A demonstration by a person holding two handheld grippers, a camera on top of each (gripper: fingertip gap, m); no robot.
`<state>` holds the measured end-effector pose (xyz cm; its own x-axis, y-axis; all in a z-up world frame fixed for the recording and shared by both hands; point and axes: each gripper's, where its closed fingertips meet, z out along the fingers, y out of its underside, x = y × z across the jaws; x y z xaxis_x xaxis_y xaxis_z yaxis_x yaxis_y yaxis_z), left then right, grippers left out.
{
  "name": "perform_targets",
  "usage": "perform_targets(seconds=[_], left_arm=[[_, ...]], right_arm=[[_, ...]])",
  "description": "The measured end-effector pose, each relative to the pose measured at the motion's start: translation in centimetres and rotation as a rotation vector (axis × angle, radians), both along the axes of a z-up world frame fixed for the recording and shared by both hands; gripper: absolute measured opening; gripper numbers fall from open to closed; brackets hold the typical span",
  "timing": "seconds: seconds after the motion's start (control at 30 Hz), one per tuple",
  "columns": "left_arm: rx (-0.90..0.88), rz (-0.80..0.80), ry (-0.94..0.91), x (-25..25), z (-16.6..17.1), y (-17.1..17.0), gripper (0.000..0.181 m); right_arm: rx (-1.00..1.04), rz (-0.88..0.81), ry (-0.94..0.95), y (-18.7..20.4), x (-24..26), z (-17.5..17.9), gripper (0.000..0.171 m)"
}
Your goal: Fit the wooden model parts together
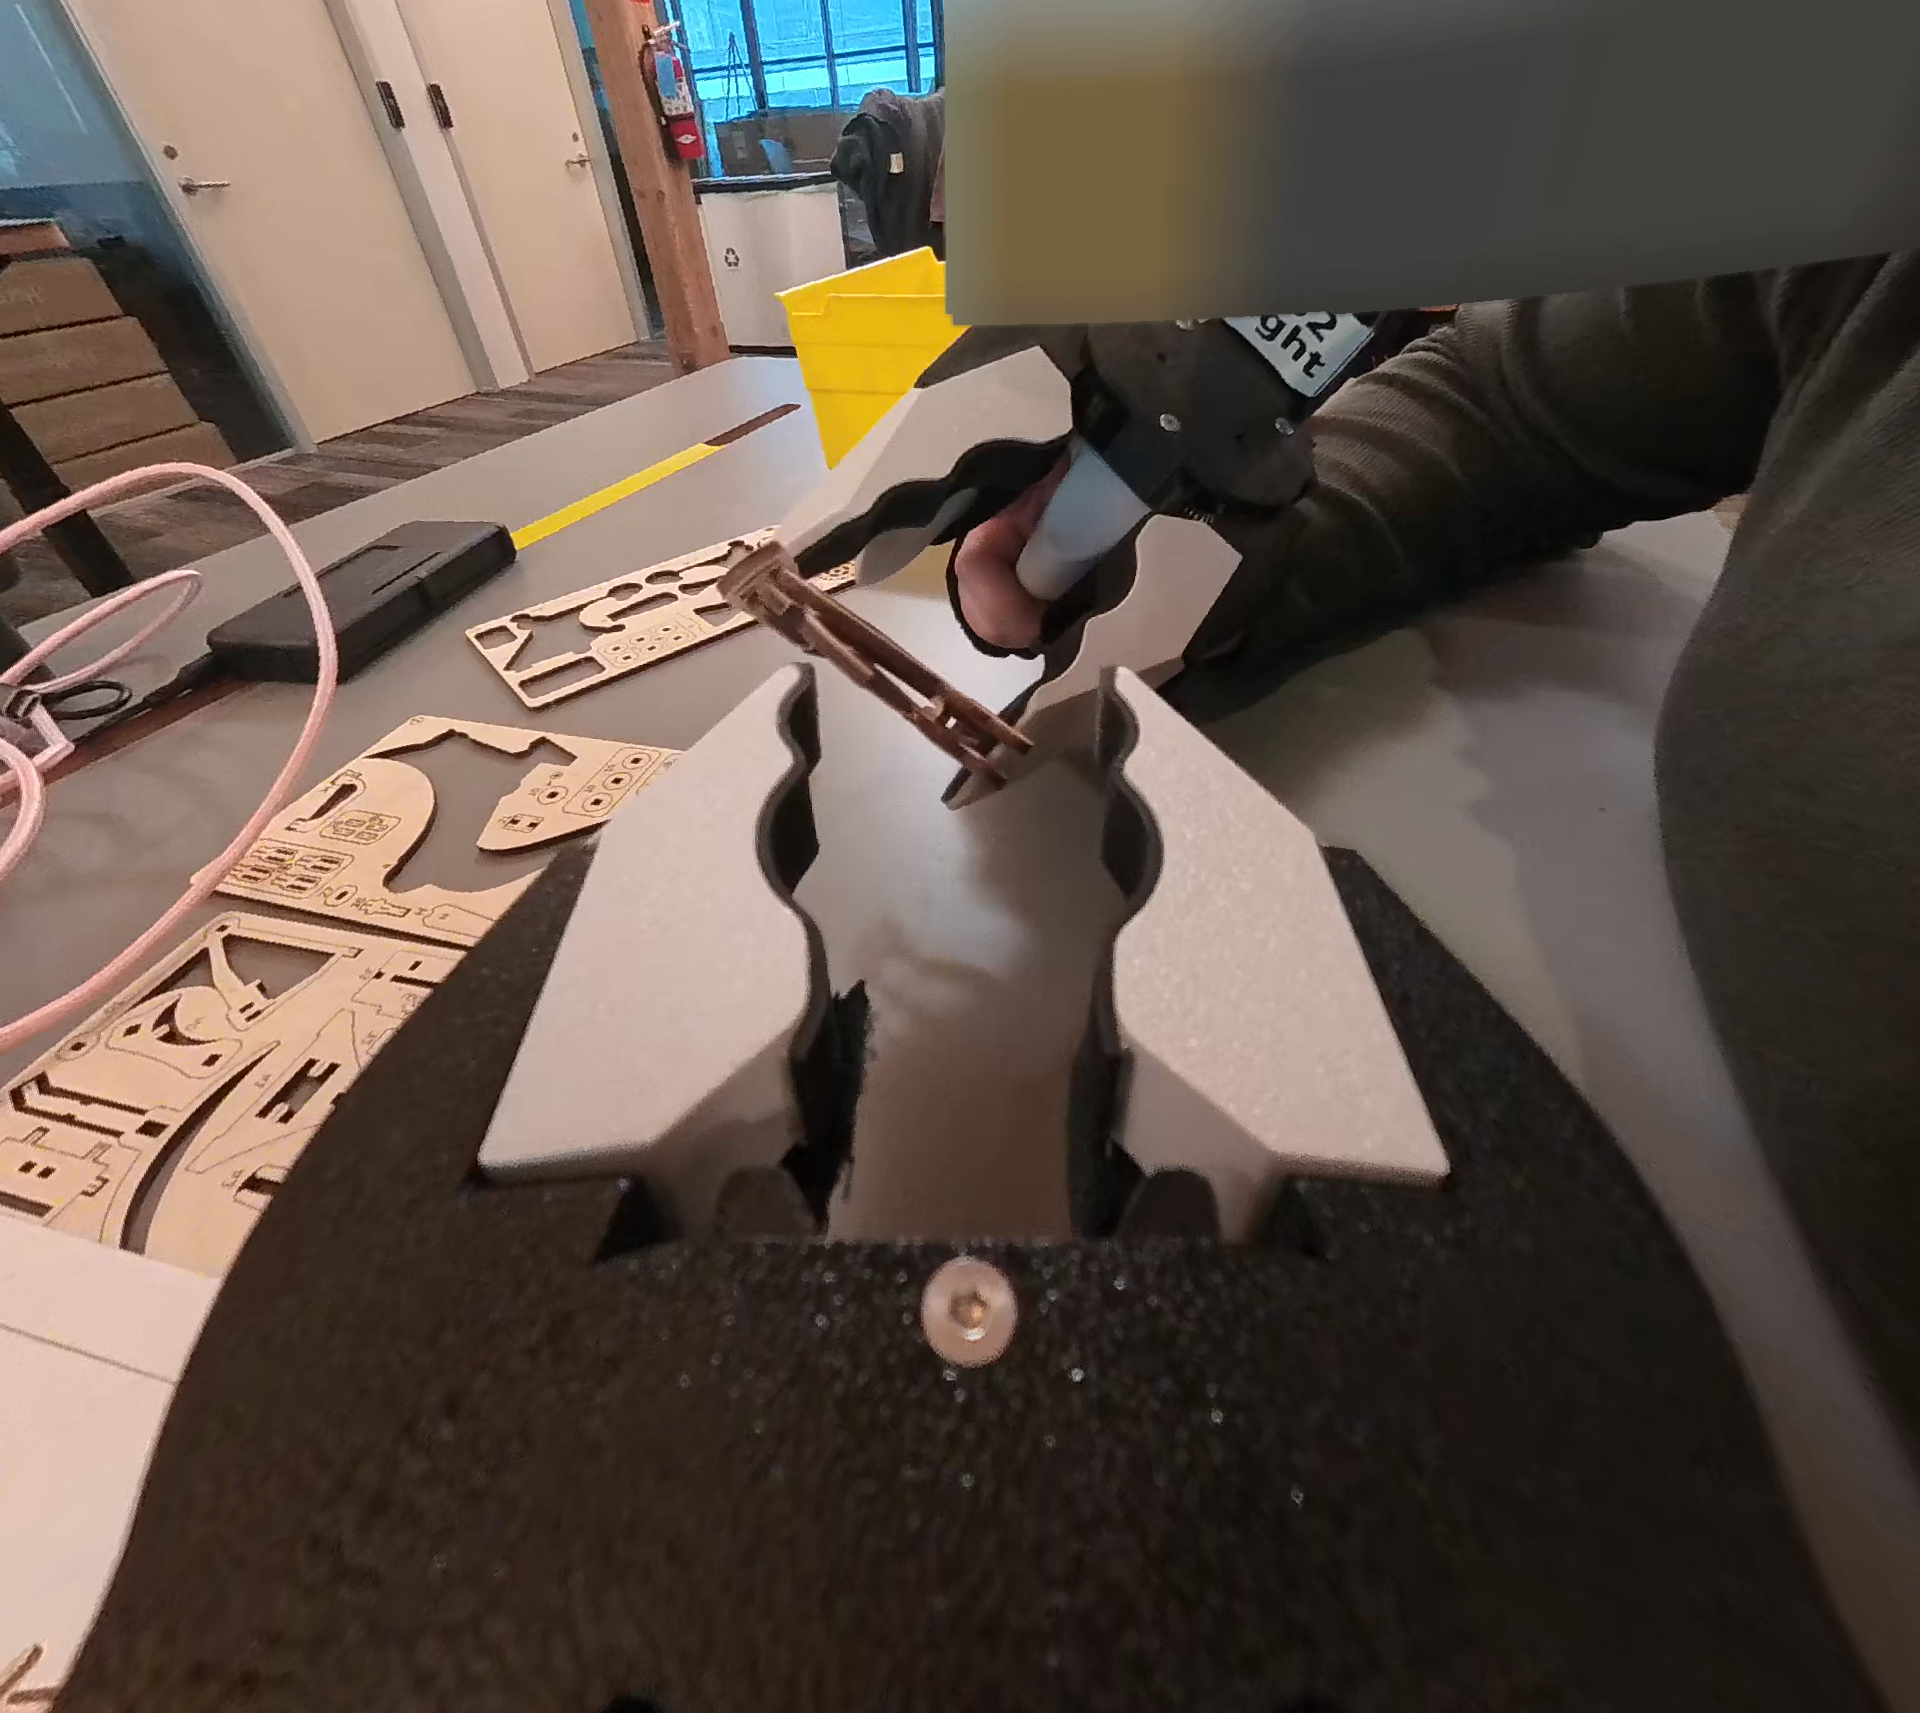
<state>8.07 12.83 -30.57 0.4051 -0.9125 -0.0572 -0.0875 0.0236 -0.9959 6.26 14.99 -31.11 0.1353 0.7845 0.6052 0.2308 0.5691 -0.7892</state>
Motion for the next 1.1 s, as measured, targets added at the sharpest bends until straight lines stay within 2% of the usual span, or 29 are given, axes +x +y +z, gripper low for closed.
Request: perform_targets(seconds=[0.3, 0.57, 0.8, 1.1], left_arm=[[0.027, -0.025, 0.051, 0.5, -0.5, -0.5, 0.046], [-0.019, -0.007, -0.029, -0.2, 0.3, 0.1, 0.040], [-0.045, 0.030, -0.124, -1.4, 1.2, 0.9, 0.026], [-0.046, 0.015, -0.110, -1.2, 1.1, 0.7, 0.020]], right_arm=[[-0.007, 0.013, -0.006, -0.2, 0.1, -0.1, 0.053], [-0.016, 0.006, 0.000, 0.0, 0.4, 0.0, 0.053], [-0.034, 0.021, 0.002, -0.2, 0.4, -0.1, 0.053], [-0.124, 0.103, 0.009, -1.1, 0.3, -0.2, 0.053]])
